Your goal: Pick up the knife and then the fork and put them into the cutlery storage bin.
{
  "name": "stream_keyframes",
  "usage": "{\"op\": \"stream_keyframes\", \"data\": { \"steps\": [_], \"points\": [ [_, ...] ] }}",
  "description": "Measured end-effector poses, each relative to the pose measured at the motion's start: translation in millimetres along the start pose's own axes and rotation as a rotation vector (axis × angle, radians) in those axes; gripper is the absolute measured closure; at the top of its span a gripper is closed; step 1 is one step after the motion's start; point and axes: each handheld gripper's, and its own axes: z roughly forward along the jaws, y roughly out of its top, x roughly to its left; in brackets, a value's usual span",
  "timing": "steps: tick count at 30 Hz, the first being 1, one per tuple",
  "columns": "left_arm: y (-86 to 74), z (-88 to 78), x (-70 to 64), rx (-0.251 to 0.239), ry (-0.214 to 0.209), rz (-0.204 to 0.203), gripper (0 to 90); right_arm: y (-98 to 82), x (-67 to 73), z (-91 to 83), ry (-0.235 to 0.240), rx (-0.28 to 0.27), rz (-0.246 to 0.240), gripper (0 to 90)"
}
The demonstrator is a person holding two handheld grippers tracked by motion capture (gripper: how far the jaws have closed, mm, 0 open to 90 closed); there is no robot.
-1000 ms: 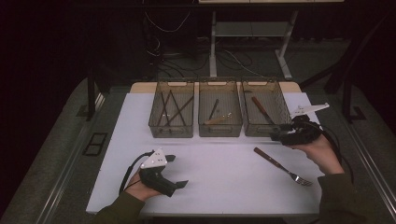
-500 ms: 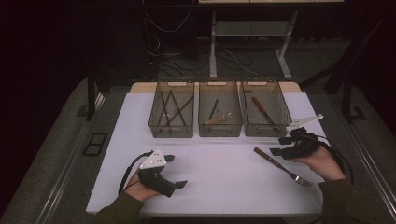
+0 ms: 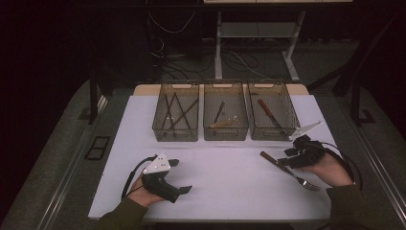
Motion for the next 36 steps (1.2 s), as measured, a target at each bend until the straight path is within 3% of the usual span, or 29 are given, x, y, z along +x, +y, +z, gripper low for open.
{"op": "stream_keyframes", "data": {
  "steps": [6,15,21,26,29,34,36],
  "points": [
    [-0.1,0.4,-0.2,0.002,-0.002,0.001,0.0,-0.3,1.6,7.3,0.014,0.075,-0.015,52.0],
    [-0.2,0.7,-0.3,0.004,-0.001,0.003,0.0,5.6,5.9,18.9,-0.012,0.221,-0.044,58.0],
    [-0.4,1.5,-0.7,0.007,-0.005,0.001,0.0,10.5,5.9,26.2,-0.007,0.279,-0.049,62.3],
    [-0.4,1.6,-0.7,0.010,-0.006,0.003,0.0,13.3,6.9,31.9,-0.030,0.335,-0.049,67.3],
    [-0.5,1.8,-0.6,0.012,-0.005,0.003,0.0,14.5,7.8,35.4,-0.019,0.355,-0.050,69.2],
    [-0.8,2.5,-0.5,0.012,-0.006,0.005,0.0,18.1,8.9,37.9,-0.040,0.389,-0.066,72.6],
    [-0.8,2.6,-0.6,0.012,-0.006,0.004,0.0,19.9,10.0,38.9,-0.041,0.406,-0.050,72.7]
  ]
}}
